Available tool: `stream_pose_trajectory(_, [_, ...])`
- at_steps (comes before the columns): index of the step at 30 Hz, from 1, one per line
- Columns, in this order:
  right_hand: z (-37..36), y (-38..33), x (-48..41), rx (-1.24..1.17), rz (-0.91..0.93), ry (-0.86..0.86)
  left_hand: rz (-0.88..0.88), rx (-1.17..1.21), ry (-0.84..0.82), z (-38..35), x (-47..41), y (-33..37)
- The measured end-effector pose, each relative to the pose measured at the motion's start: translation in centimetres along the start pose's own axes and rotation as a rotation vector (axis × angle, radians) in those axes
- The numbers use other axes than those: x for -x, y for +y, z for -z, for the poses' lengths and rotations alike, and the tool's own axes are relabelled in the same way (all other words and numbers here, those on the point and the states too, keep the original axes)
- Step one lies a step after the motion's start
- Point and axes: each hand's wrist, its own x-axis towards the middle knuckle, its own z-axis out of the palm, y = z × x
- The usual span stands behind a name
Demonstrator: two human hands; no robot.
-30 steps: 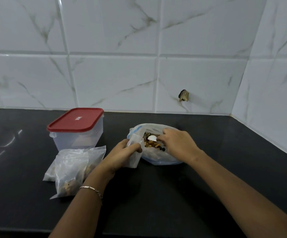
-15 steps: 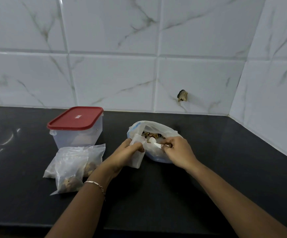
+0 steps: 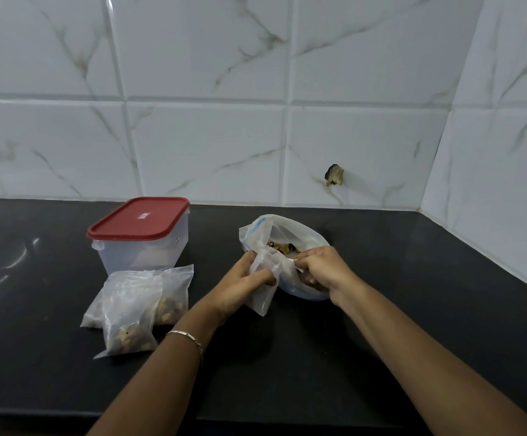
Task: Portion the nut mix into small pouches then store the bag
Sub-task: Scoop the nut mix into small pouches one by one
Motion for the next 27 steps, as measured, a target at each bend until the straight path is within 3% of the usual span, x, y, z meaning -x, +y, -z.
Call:
stream_pose_trajectory(7, [0.1, -1.3, 0.1, -0.196, -0.2, -0.034, -0.099, -0.003, 0.109, 0.3, -0.1, -0.3])
stream_pose_trajectory(12, [0.8, -1.7, 0.3, -0.303, -0.182, -0.027, -0.15, -0.075, 0.235, 0.7, -0.3, -0.7])
stream_pose_trajectory(20, [2.4, -3.5, 1.8, -0.341, -0.093, -0.041, -0.111, -0.103, 0.28, 0.8, -0.2, -1.0])
stream_pose_trajectory(27, [2.5, -4.5, 3.7, -0.171, -0.039, -0.067, -0.146, -0.039, 0.282, 0.8, 0.2, -0.5])
